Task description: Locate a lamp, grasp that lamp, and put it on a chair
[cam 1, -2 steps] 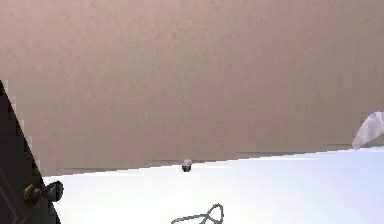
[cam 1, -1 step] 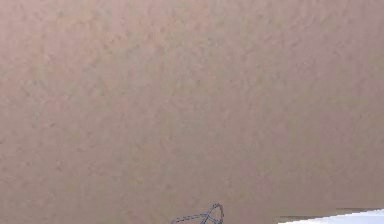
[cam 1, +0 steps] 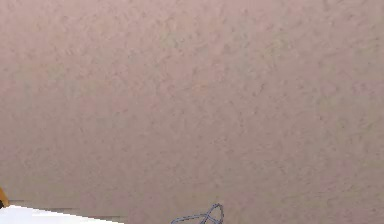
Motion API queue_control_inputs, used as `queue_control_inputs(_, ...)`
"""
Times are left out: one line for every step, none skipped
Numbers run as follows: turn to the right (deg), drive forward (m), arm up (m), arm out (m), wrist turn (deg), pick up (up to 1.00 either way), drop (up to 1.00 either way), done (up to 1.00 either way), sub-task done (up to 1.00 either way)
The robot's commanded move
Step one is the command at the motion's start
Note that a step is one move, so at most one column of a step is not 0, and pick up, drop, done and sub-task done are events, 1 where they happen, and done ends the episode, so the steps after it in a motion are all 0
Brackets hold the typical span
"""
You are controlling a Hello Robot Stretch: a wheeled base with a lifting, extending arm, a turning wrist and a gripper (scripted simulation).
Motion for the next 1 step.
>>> queue_control_inputs(0.0,0.2,0.0,0.0,0.0,0.0,0.0,0.0,0.0)
